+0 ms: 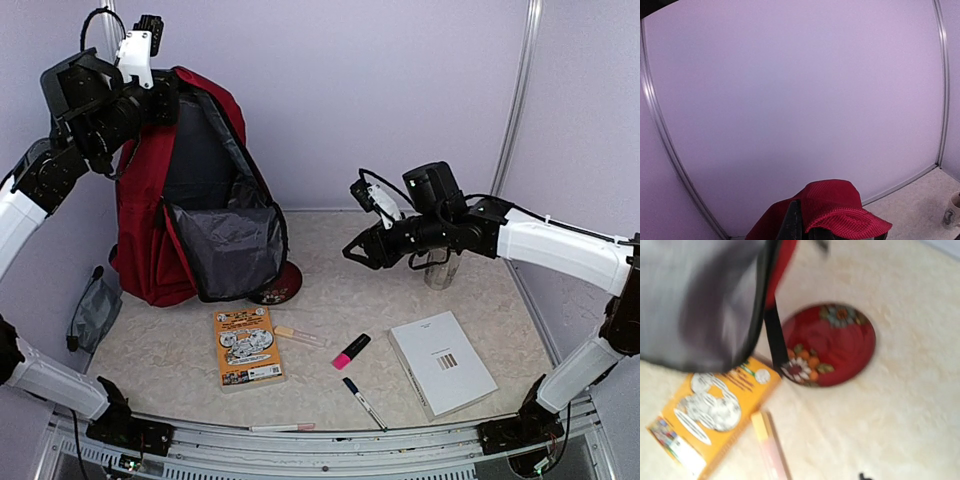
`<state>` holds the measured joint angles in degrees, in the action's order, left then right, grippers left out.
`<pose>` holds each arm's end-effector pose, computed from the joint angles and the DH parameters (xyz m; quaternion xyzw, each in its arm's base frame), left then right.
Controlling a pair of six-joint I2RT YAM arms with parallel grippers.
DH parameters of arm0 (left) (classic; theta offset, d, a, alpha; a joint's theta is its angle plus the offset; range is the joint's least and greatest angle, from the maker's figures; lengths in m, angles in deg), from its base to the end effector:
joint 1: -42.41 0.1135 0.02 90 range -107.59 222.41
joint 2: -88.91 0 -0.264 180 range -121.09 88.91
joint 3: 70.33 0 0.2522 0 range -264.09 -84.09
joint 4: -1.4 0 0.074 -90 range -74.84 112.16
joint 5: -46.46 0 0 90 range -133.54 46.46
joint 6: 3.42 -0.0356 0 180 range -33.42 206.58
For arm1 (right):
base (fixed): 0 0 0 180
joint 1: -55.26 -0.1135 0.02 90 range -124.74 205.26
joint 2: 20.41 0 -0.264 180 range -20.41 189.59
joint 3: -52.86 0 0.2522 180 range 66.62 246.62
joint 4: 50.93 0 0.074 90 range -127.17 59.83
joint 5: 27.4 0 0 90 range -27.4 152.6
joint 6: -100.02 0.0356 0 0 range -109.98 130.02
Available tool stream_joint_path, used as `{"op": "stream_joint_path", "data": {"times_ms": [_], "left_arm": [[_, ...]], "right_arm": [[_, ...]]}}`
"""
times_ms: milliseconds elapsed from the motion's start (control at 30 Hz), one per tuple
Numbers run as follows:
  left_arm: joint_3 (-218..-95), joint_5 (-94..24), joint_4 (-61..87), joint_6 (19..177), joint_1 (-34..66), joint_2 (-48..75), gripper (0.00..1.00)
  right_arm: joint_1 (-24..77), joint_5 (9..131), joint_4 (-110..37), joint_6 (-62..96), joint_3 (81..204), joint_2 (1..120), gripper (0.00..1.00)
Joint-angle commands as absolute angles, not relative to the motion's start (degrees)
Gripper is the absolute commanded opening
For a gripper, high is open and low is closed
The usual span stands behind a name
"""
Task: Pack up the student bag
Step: Place the student bag at the center of the board.
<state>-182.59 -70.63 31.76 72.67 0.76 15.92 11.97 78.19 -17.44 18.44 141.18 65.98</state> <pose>0.1919 -0.1490 0.5420 0.1371 0.6421 -0.0293 0.7537 0.2465 0.2454 0.3288 -0.3222 0.8051 0.3174 0.3836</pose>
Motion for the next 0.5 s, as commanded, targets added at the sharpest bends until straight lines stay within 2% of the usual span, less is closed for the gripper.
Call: {"op": "stream_joint_path", "data": {"times_ms": [0,133,267,467], "left_arm": [[-182.1,-80.3,26.6,69.5,3.1,15.8,0.00],[-176.6,-79.2,33.1,75.8,3.2,17.4,0.00],[-165.8,-74.0,33.3,81.5,4.5,21.6,0.00],[-156.7,-66.9,31.8,85.6,6.4,24.9,0.00]], "right_arm": [[8.7,69.6,-12.0,17.0,140.7,67.2,0.58],[6.2,68.7,-12.5,17.4,138.8,69.3,0.66],[4.2,68.4,-13.2,17.5,139.7,73.3,0.68],[0.9,69.1,-14.8,17.0,143.0,80.9,0.67]]}}
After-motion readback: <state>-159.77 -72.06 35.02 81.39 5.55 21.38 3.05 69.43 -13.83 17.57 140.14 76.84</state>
